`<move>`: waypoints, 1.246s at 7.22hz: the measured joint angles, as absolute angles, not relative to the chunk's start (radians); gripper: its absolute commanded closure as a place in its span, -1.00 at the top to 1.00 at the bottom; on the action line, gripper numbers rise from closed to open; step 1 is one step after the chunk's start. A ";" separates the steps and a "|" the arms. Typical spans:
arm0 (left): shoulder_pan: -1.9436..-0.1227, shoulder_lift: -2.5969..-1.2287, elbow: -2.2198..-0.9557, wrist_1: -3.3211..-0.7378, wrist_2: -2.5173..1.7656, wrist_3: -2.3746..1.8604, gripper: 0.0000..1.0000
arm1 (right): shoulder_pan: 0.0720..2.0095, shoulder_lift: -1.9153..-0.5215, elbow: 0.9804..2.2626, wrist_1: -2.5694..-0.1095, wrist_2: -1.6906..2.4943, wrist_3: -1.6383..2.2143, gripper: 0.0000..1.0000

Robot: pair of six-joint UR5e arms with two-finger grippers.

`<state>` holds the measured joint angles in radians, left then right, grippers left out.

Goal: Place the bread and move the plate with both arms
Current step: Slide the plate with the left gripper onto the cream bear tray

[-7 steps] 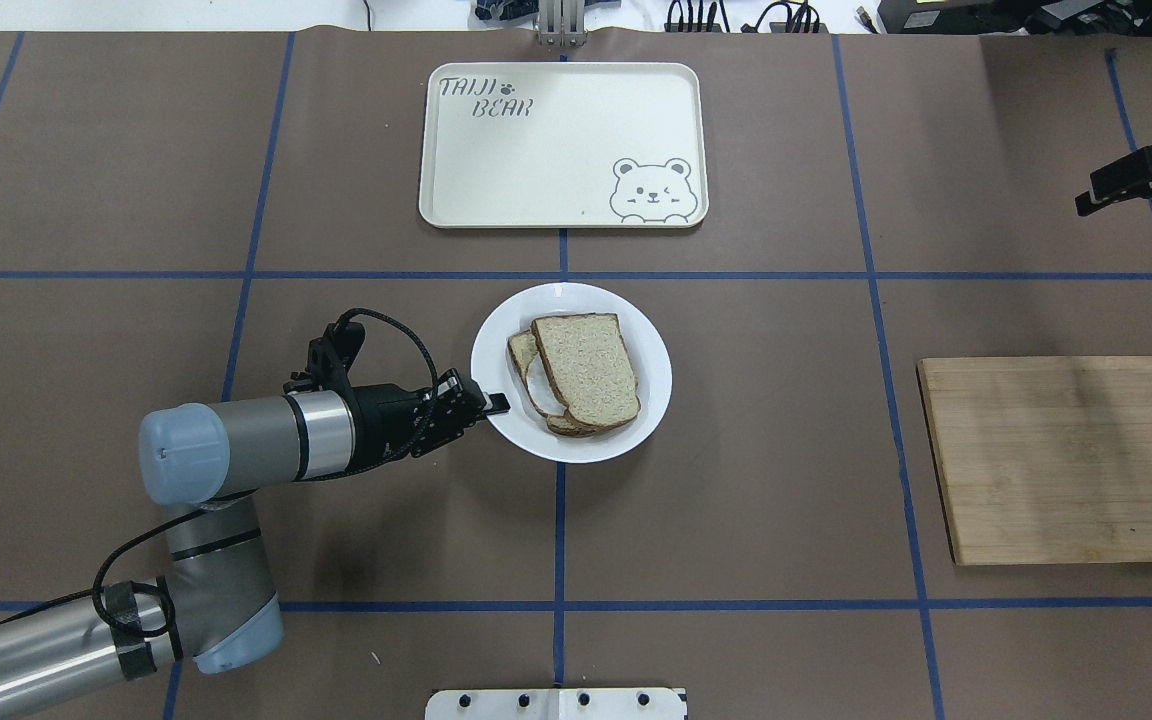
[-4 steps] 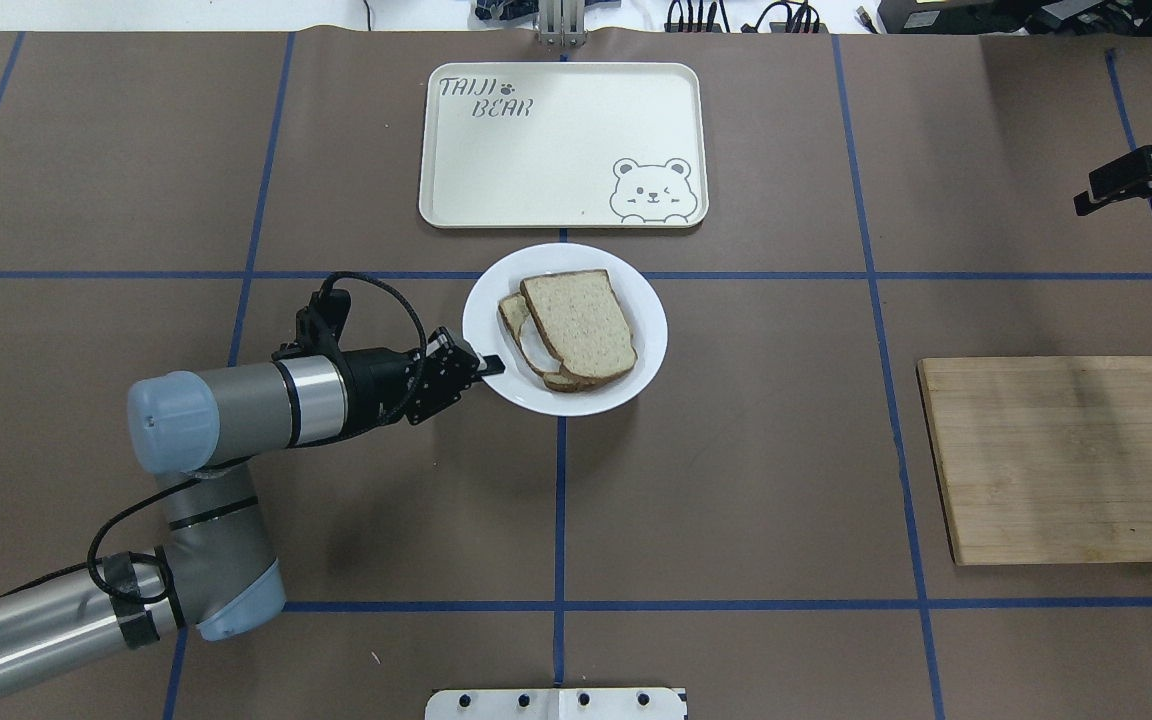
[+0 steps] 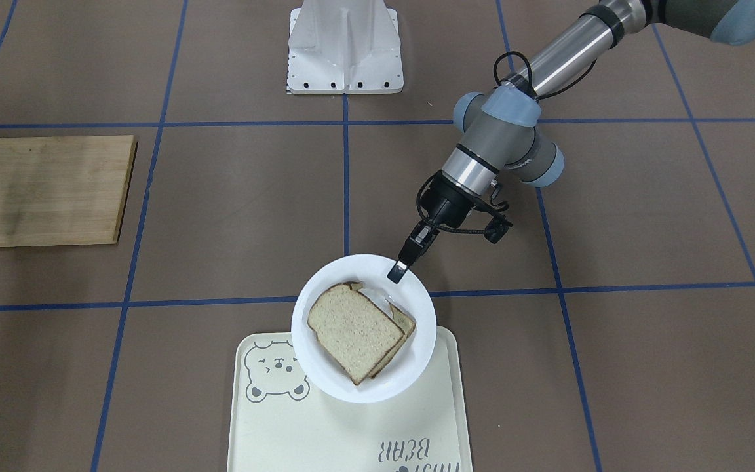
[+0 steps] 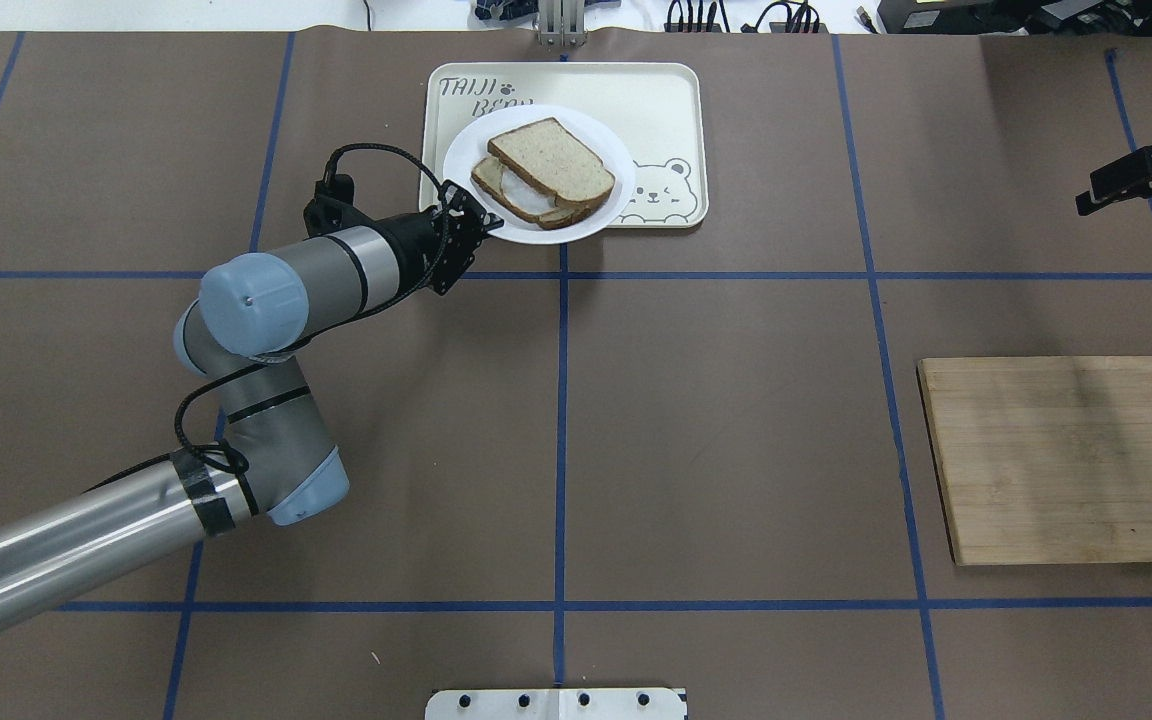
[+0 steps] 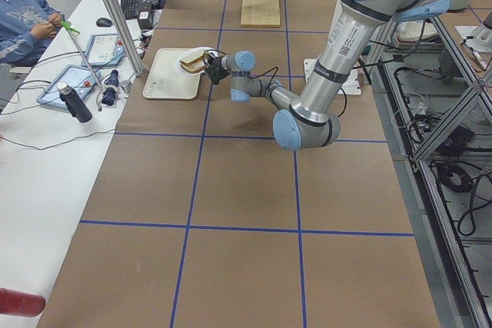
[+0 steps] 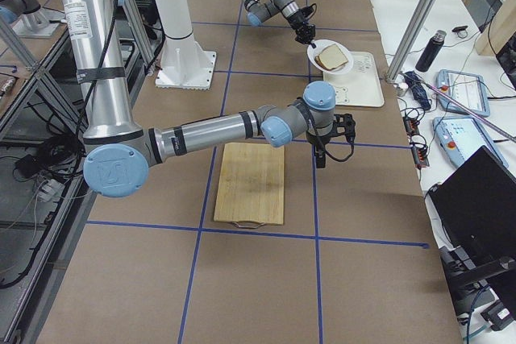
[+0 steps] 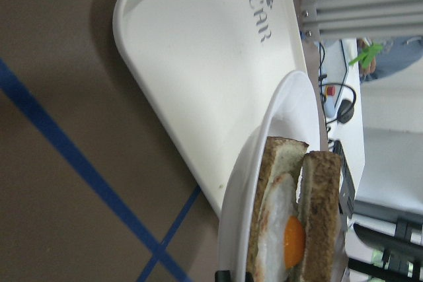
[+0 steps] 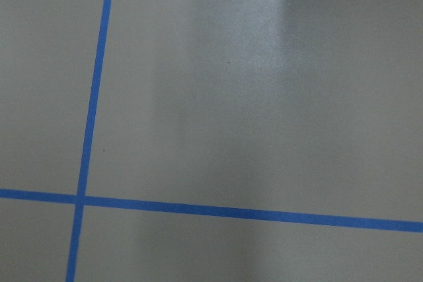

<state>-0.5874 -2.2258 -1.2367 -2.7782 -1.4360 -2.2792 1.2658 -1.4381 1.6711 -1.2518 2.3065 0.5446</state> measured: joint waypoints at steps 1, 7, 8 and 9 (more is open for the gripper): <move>-0.587 -2.272 -1.166 -2.765 -1.377 -2.323 -1.00 | 1.264 -1.438 1.673 -1.252 2.300 0.545 1.00; -0.554 -2.453 -0.904 -2.728 -1.232 -2.442 -0.67 | 1.257 -1.439 1.674 -1.252 2.292 0.545 1.00; -0.553 -2.455 -0.893 -2.727 -1.232 -2.442 0.72 | 1.256 -1.439 1.675 -1.252 2.292 0.545 1.00; -0.553 -2.455 -0.893 -2.725 -1.235 -2.437 0.97 | 1.256 -1.439 1.675 -1.252 2.292 0.546 1.00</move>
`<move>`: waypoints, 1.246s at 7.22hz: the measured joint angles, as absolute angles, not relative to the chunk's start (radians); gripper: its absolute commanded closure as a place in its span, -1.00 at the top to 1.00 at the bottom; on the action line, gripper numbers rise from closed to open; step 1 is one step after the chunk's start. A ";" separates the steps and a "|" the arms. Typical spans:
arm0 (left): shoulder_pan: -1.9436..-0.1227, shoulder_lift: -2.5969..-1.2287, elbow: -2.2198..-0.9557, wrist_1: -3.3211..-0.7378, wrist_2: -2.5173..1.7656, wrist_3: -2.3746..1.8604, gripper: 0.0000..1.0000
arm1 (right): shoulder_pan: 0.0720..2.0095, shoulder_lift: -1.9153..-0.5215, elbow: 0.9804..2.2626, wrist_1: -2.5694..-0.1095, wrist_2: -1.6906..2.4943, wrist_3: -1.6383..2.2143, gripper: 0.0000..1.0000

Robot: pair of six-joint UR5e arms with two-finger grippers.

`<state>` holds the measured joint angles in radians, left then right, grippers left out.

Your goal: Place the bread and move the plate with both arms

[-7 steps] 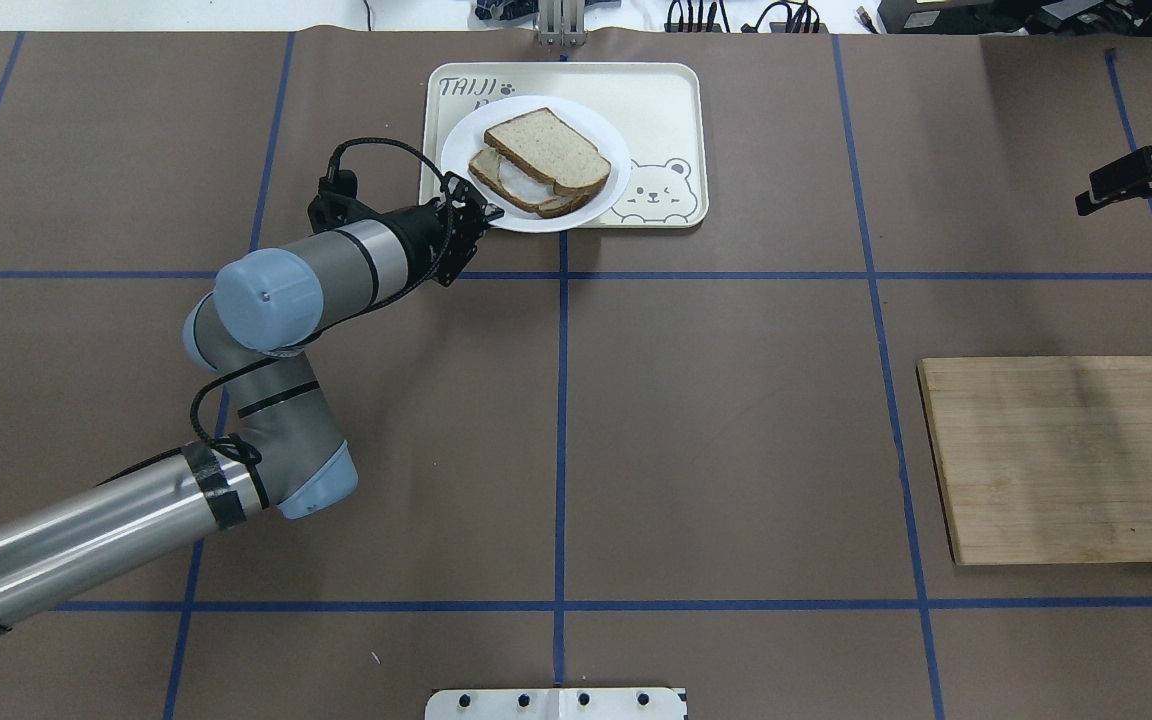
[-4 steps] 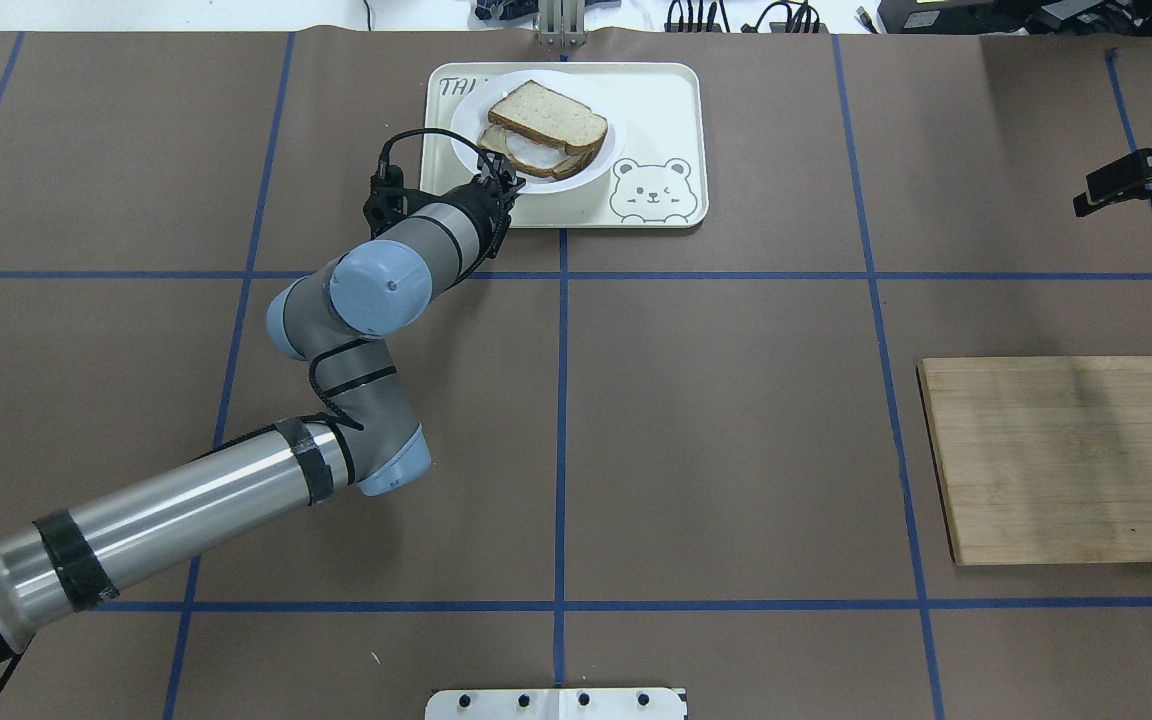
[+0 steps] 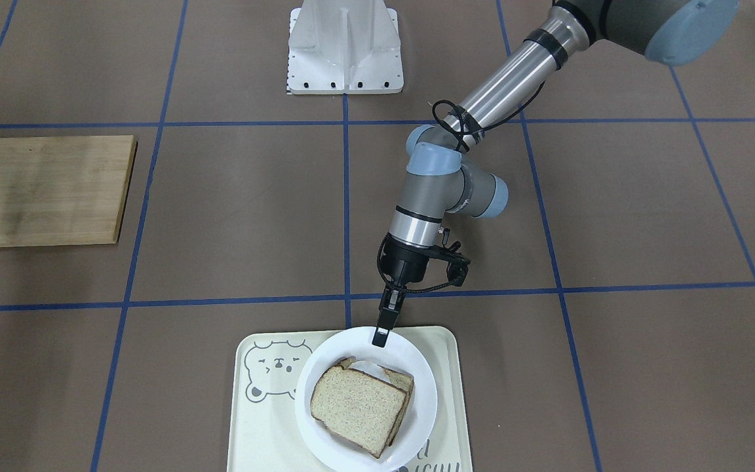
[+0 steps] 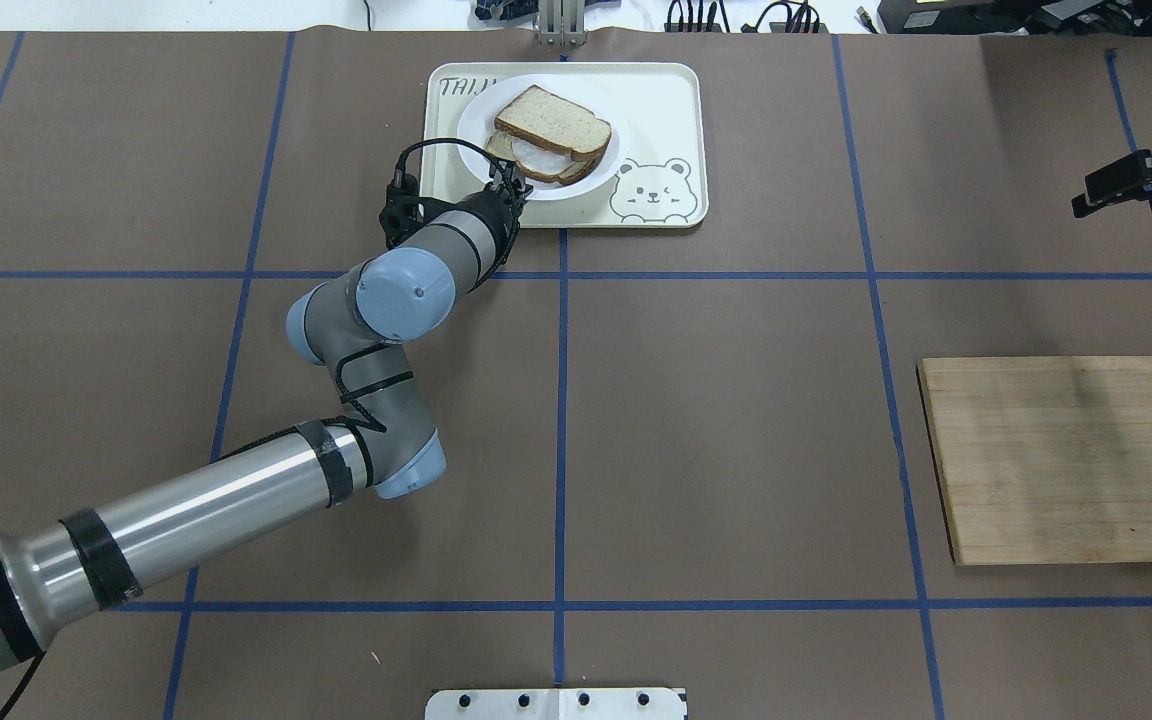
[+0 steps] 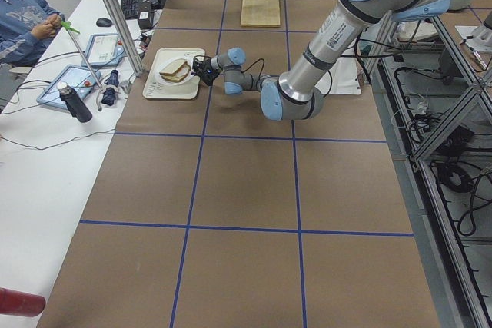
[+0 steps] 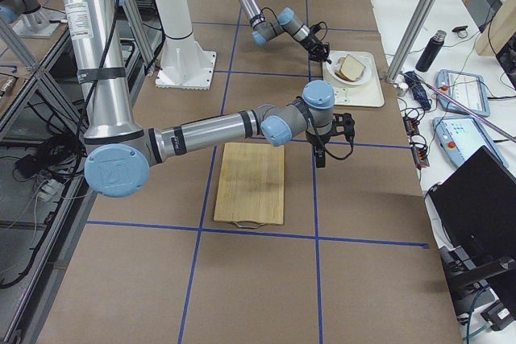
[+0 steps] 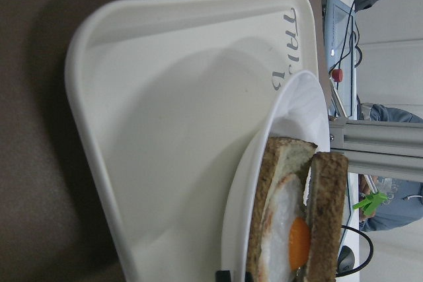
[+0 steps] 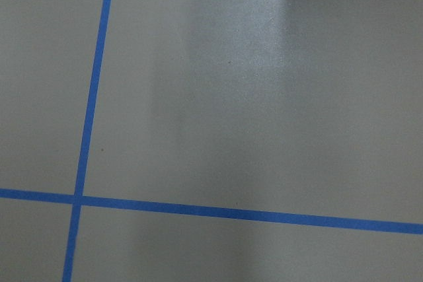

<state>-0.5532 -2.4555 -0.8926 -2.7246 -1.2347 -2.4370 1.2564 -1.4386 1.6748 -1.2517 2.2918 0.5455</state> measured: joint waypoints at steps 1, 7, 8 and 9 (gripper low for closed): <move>-0.555 -2.451 -0.915 -2.710 -1.242 -2.422 0.97 | 1.256 -1.438 1.675 -1.252 2.292 0.546 1.00; -0.568 -2.062 -1.561 -2.539 -1.424 -2.282 0.97 | 1.256 -1.437 1.681 -1.253 2.294 0.548 1.00; -0.571 -1.961 -1.662 -2.537 -1.439 -2.191 0.97 | 1.256 -1.434 1.682 -1.253 2.294 0.548 1.00; -0.575 -1.846 -1.751 -2.537 -1.464 -2.056 0.97 | 1.256 -1.431 1.685 -1.253 2.294 0.548 1.00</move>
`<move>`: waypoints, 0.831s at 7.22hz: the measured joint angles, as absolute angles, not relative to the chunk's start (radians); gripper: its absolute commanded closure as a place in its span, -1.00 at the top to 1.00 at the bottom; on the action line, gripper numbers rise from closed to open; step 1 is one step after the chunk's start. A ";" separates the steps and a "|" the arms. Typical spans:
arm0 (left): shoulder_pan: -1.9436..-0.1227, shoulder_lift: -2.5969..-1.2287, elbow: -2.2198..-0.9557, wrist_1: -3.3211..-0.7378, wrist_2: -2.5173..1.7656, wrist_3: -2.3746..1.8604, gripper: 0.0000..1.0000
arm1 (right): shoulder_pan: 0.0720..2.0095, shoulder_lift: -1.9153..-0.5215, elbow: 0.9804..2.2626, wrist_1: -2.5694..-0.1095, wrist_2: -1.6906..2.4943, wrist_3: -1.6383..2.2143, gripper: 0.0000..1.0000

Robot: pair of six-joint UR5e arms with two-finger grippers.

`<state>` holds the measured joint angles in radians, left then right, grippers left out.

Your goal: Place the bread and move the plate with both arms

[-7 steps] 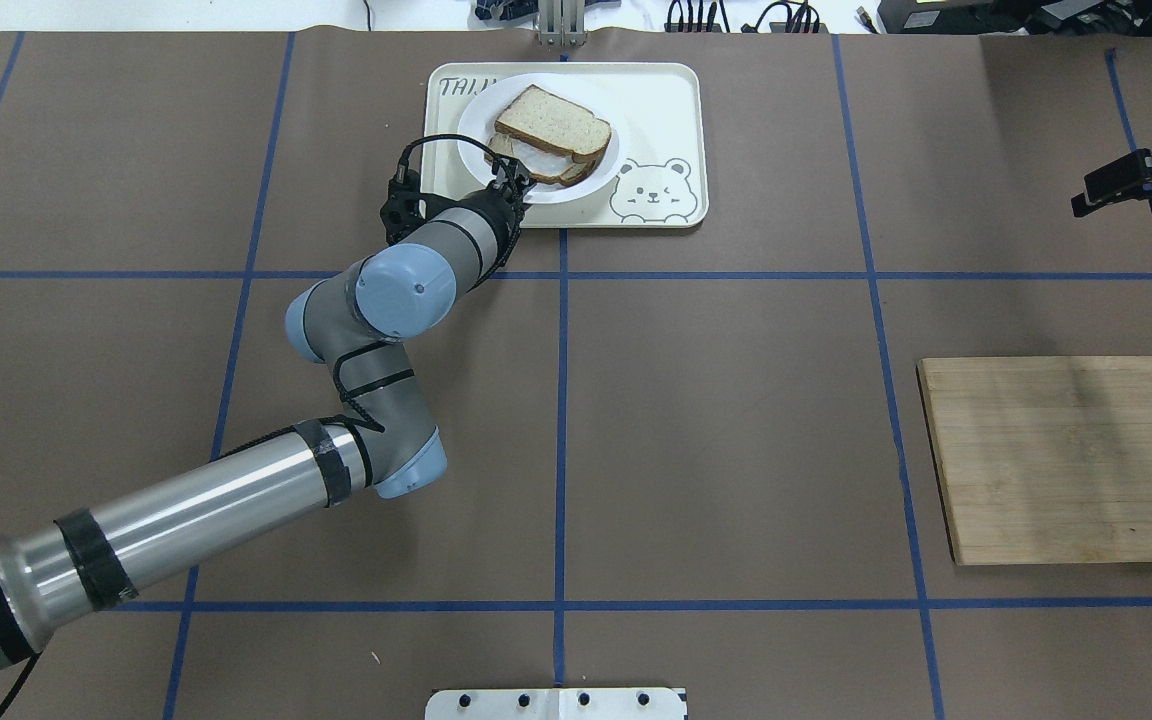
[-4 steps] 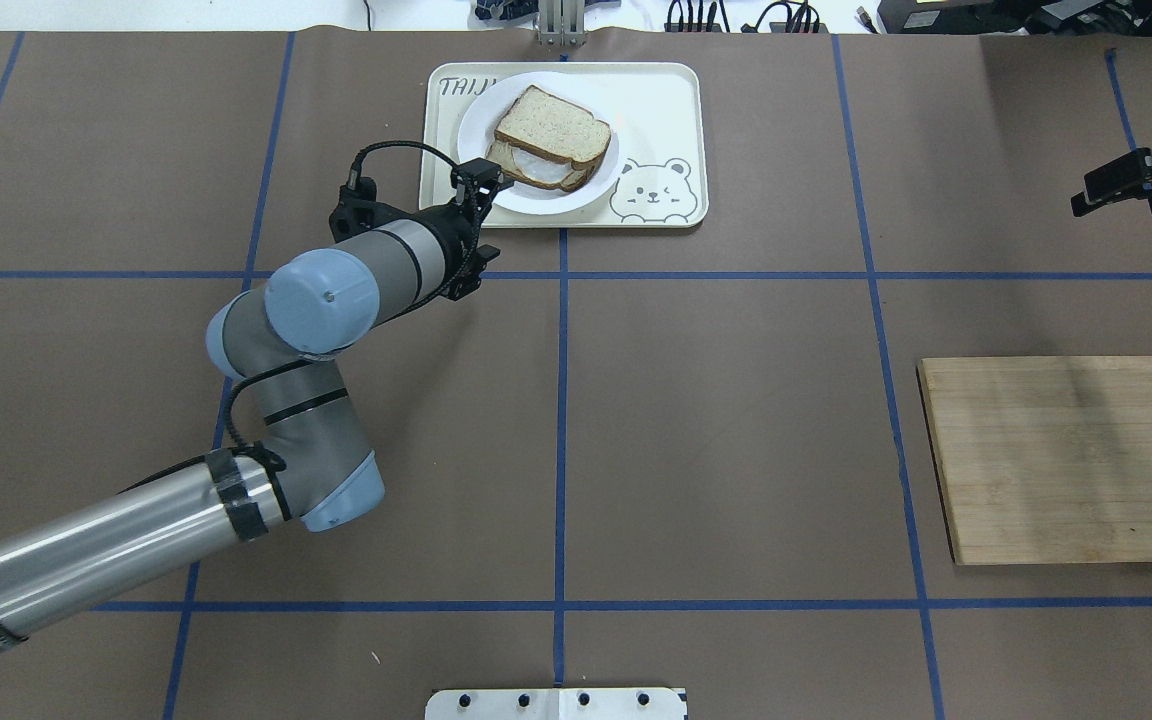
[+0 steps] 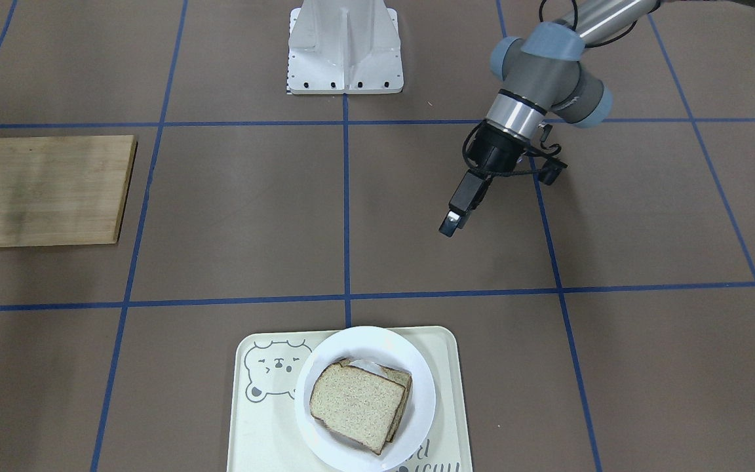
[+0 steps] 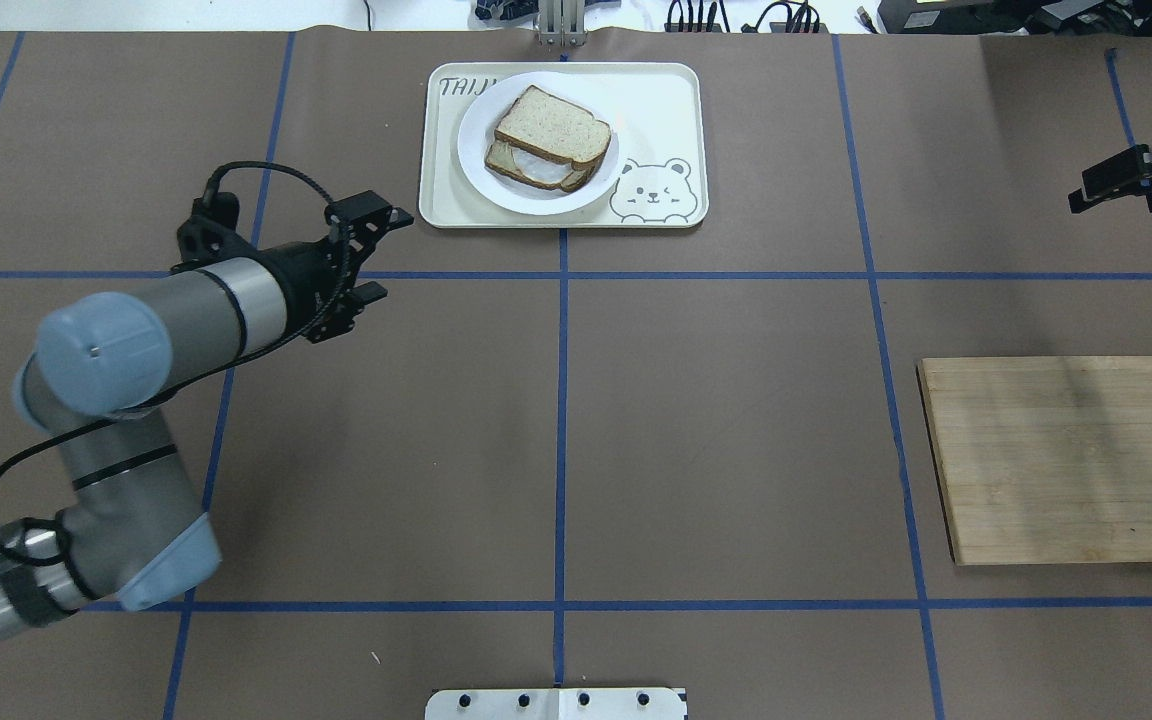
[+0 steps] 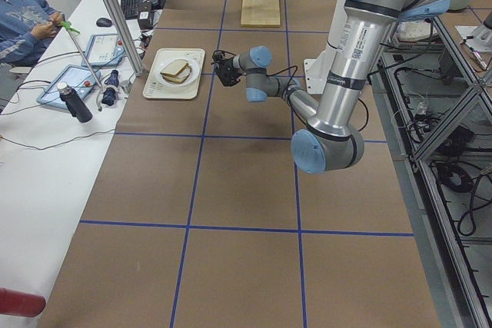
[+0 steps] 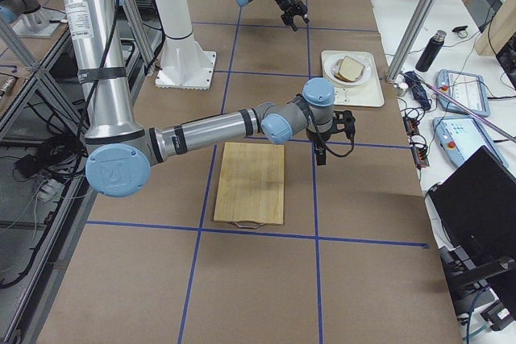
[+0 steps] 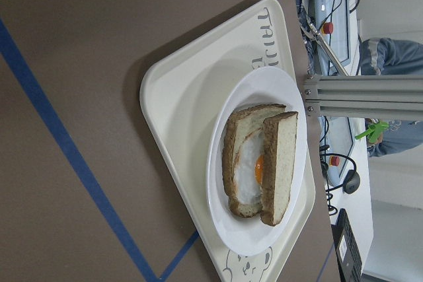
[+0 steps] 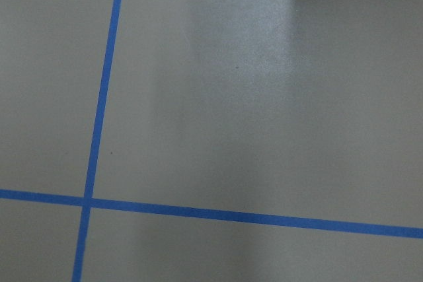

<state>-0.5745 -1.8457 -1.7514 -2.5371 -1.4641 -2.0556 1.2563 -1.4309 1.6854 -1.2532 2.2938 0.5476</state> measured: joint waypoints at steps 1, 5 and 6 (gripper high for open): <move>-0.580 -1.744 -1.809 -2.537 -1.496 -1.871 0.97 | 1.257 -1.430 1.694 -1.253 2.293 0.548 1.00; -0.831 -1.548 -1.842 -2.332 -1.711 -1.110 0.97 | 1.264 -1.430 1.725 -1.254 2.268 0.545 1.00; -0.919 -1.535 -1.839 -2.221 -1.746 -0.899 0.97 | 1.265 -1.431 1.726 -1.254 2.258 0.540 1.00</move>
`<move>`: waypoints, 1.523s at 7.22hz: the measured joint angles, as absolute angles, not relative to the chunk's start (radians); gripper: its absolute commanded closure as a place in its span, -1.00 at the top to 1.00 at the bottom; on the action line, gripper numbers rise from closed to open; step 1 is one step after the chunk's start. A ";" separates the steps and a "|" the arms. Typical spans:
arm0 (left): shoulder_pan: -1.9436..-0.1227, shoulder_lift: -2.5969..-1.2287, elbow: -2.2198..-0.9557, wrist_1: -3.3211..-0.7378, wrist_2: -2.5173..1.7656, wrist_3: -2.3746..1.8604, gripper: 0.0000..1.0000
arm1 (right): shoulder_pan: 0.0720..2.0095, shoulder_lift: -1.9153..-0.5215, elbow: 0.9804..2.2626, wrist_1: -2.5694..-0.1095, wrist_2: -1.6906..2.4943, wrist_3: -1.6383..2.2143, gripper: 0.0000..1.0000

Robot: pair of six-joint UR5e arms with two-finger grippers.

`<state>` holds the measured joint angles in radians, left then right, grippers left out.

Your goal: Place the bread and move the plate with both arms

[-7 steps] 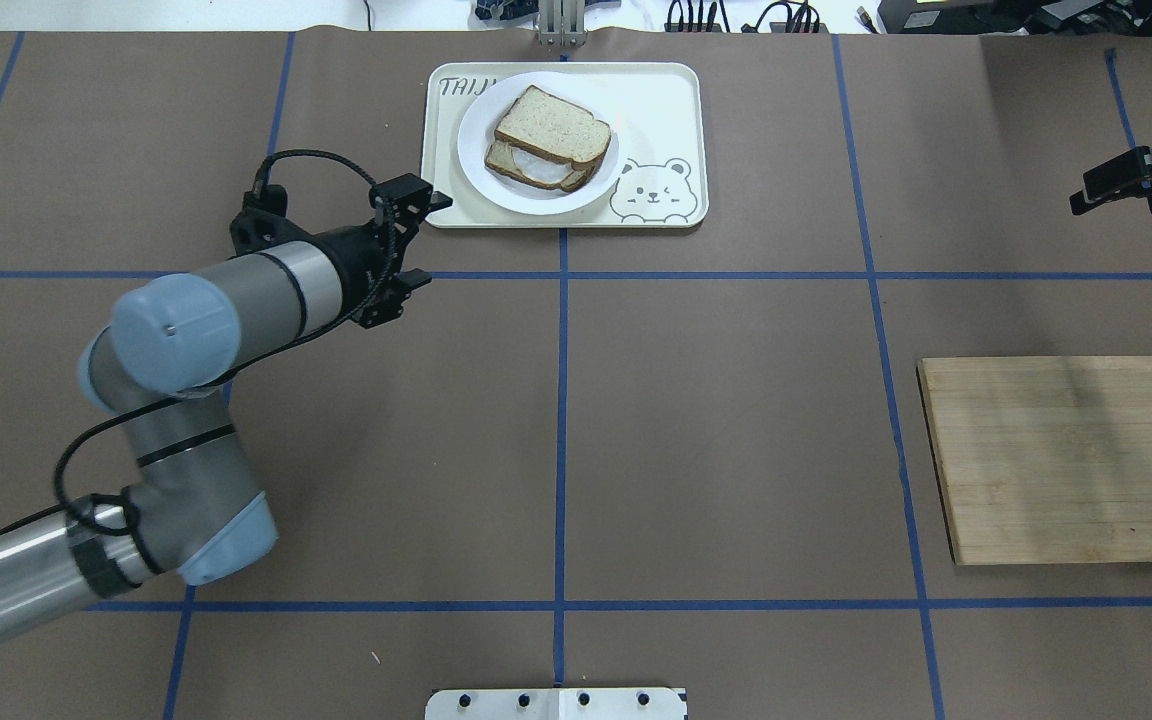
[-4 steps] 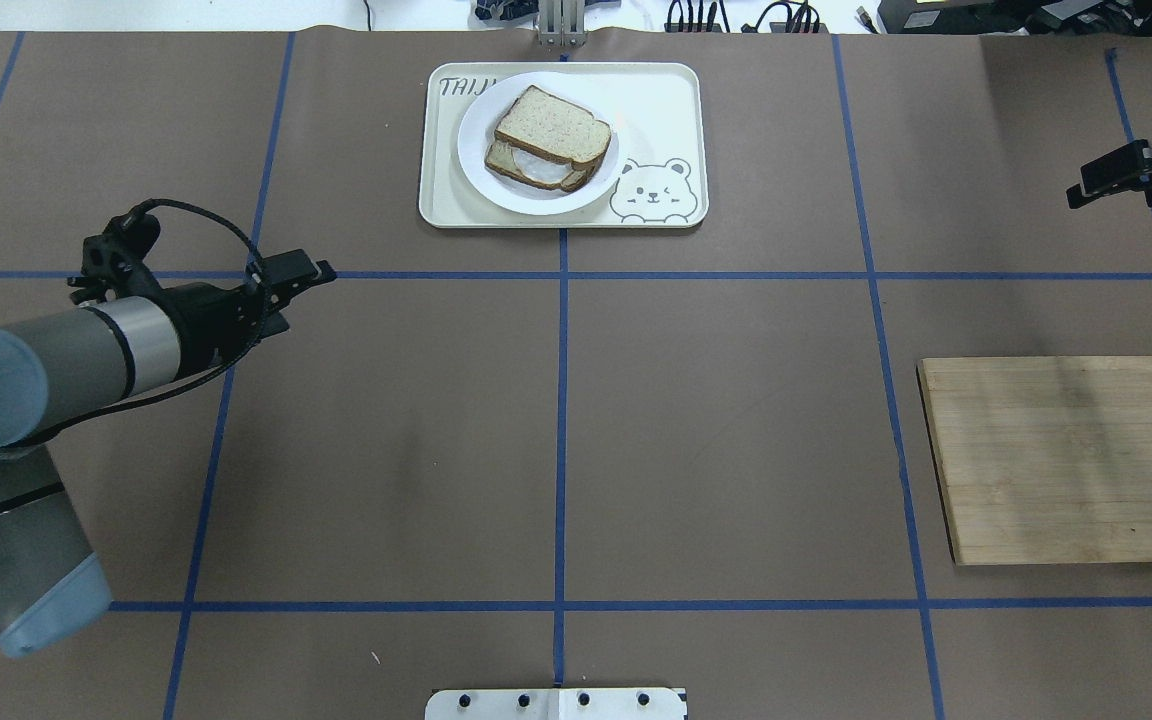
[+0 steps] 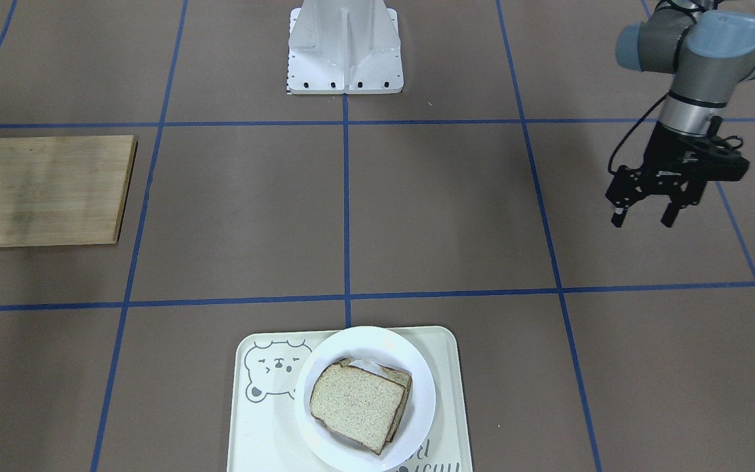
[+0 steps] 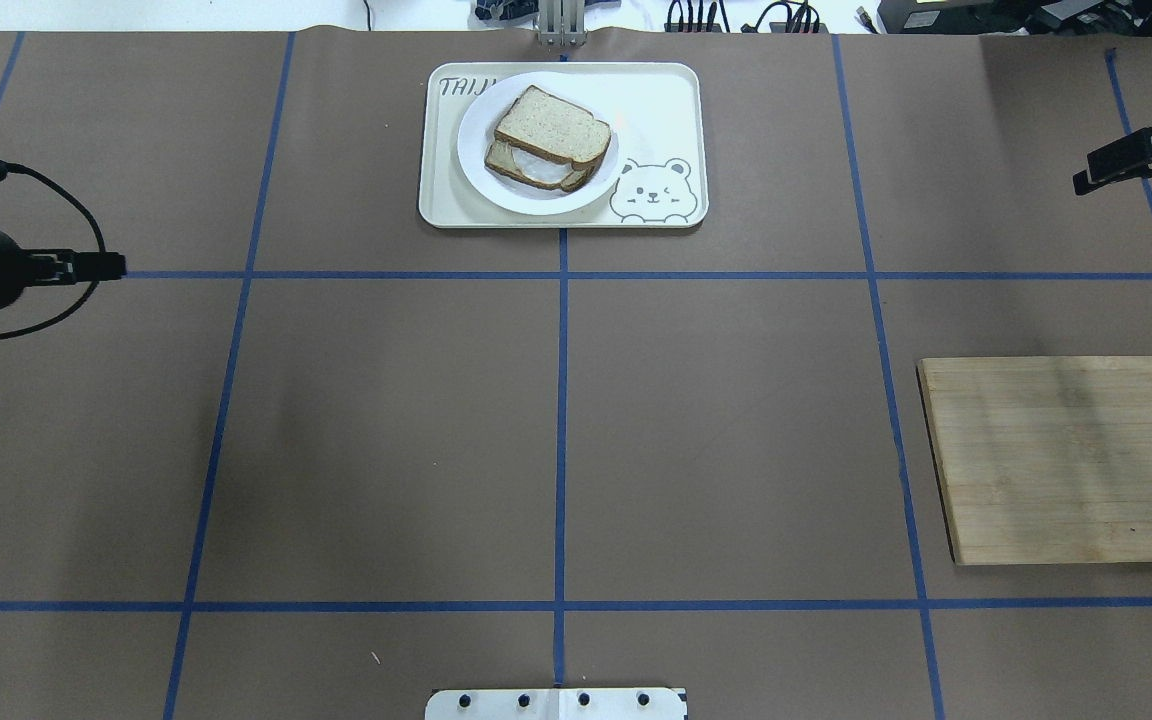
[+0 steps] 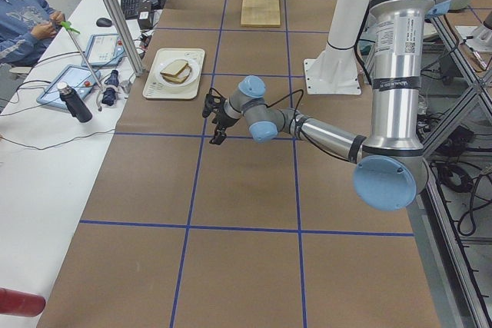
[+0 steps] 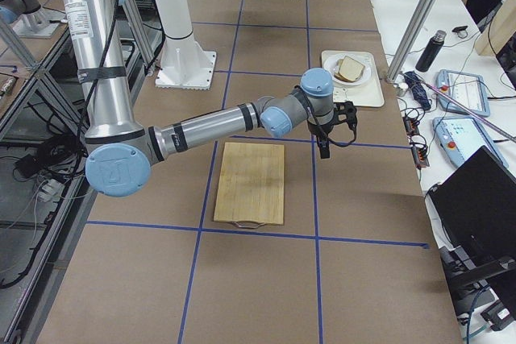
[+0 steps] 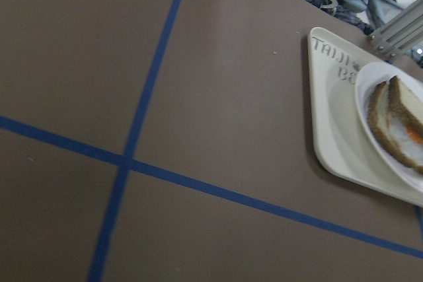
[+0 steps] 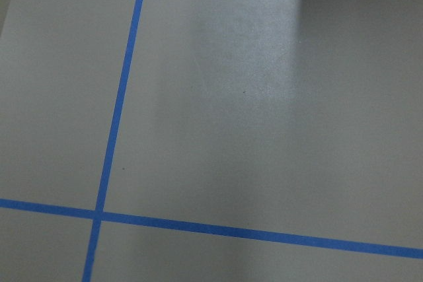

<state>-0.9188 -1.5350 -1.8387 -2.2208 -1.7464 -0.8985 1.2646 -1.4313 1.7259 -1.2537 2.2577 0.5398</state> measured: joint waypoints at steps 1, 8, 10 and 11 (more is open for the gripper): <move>-0.990 -1.532 -1.835 -2.120 -1.771 -0.712 0.97 | 1.262 -1.434 1.723 -1.255 2.247 0.529 1.00; -1.397 -1.698 -1.745 -1.540 -2.265 -0.145 0.97 | 1.300 -1.346 1.722 -1.610 2.270 0.359 1.00; -1.441 -1.697 -1.776 -1.444 -2.275 -0.061 0.97 | 1.305 -1.384 1.763 -1.614 2.279 0.353 1.00; -1.448 -1.689 -1.790 -1.410 -2.279 -0.041 0.97 | 1.310 -1.394 1.778 -1.615 2.279 0.350 1.00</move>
<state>-1.4479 -1.6893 -1.7900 -1.4098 -2.2790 -0.0414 1.3101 -1.3945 1.7775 -1.6152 2.2786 0.3502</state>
